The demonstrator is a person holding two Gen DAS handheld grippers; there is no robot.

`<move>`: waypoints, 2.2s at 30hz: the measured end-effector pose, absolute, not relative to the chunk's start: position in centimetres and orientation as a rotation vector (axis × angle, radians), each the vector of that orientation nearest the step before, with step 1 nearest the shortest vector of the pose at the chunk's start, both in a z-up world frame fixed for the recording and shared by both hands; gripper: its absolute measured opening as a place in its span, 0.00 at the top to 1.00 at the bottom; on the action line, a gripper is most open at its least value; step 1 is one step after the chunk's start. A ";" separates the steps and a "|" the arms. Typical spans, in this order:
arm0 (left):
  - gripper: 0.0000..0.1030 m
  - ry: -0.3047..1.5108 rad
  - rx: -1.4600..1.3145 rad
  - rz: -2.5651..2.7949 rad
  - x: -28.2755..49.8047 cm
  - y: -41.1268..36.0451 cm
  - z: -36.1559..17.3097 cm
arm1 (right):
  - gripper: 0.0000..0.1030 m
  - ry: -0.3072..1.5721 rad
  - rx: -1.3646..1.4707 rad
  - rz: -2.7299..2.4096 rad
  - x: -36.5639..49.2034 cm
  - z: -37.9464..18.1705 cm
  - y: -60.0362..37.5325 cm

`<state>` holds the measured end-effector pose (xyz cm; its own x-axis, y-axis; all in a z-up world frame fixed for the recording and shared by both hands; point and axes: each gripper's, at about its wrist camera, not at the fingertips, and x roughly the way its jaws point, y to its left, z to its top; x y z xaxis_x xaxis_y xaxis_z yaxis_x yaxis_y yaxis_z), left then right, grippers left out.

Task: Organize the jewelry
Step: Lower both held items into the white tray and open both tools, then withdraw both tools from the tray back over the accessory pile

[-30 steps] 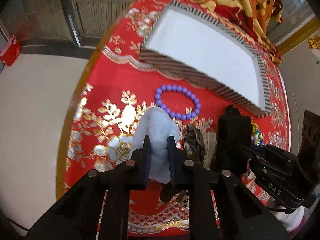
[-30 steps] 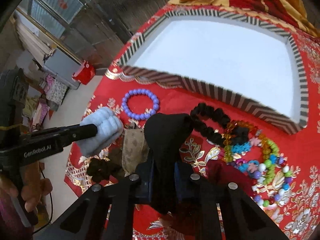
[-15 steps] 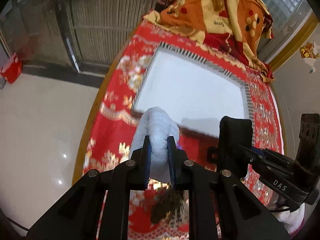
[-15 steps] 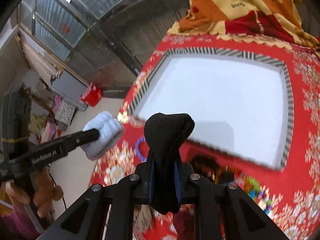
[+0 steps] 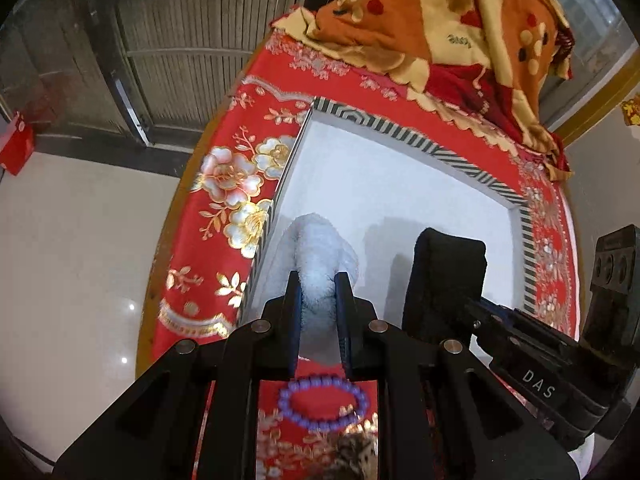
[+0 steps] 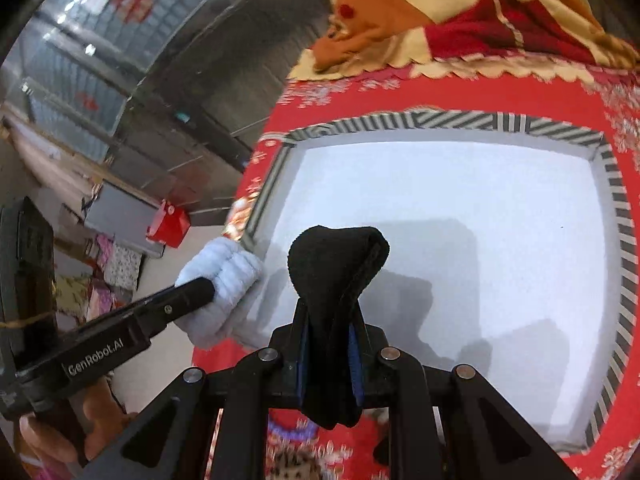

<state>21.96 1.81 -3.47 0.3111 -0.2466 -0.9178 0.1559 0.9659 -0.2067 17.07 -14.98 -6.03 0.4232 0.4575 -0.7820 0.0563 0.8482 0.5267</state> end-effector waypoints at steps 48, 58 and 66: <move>0.55 1.115 0.017 -0.170 8.1 -0.5 -0.2 | 0.57 1.060 0.389 0.164 2.3 -1.3 -18.5; 0.55 1.111 0.029 -0.179 3.6 -1.4 -0.2 | 0.57 1.054 0.328 0.128 -2.5 -0.9 -18.9; 0.55 1.098 0.062 -0.176 0.9 -2.0 -0.5 | 0.56 1.075 0.314 0.120 -5.1 -1.7 -19.4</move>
